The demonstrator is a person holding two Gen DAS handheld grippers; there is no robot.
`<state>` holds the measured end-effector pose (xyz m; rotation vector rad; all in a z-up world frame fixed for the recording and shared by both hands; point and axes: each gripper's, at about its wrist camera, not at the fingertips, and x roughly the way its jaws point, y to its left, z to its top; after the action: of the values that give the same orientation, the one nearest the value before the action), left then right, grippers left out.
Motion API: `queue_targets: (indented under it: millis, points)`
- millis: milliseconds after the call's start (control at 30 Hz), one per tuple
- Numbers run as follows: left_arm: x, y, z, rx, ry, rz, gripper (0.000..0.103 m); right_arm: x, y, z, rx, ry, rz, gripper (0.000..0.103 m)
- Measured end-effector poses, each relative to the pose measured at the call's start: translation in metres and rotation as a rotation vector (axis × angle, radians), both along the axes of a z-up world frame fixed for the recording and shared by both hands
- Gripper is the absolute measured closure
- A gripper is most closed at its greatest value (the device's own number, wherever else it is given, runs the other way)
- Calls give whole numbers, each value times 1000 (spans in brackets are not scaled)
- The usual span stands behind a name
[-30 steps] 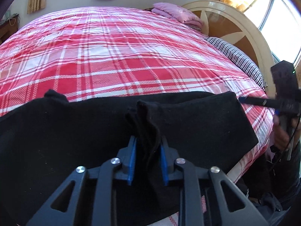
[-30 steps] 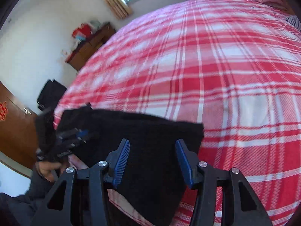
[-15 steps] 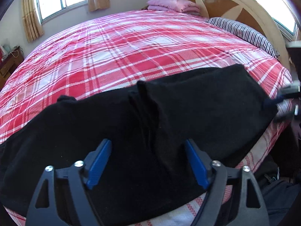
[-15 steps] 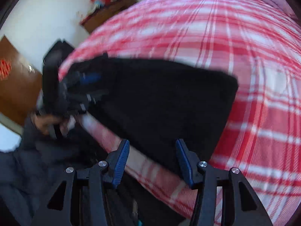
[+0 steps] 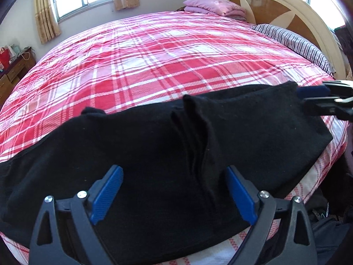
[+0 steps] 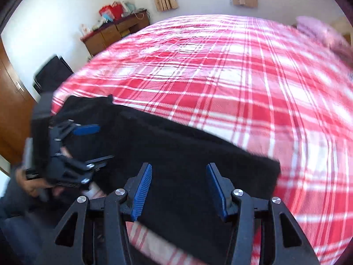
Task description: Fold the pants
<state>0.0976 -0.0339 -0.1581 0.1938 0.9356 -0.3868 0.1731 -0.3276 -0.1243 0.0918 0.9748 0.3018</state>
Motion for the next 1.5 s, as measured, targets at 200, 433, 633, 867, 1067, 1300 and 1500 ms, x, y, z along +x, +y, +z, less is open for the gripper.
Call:
queue_targets:
  millis: [200, 433, 633, 867, 1067, 1300, 1500]
  points:
    - [2, 2, -2, -9, 8, 2, 6, 17, 34, -32, -134, 39, 56, 48]
    - [2, 5, 2, -8, 9, 0, 6, 15, 33, -10, -118, -29, 36, 48]
    - [4, 24, 18, 40, -39, 42, 6, 28, 68, -5, -171, -71, 86, 48]
    - [19, 82, 48, 67, -107, 190, 5, 38, 113, -22, -195, -76, 165, 47]
    - [38, 140, 62, 126, -123, 305, 4, 36, 125, -28, -247, -114, 171, 40]
    - [19, 248, 49, 171, -84, 510, 4, 10, 96, -1, -190, -154, 127, 39]
    - [12, 302, 21, -13, -7, 580, 4, -11, 86, -7, -251, -128, 130, 39]
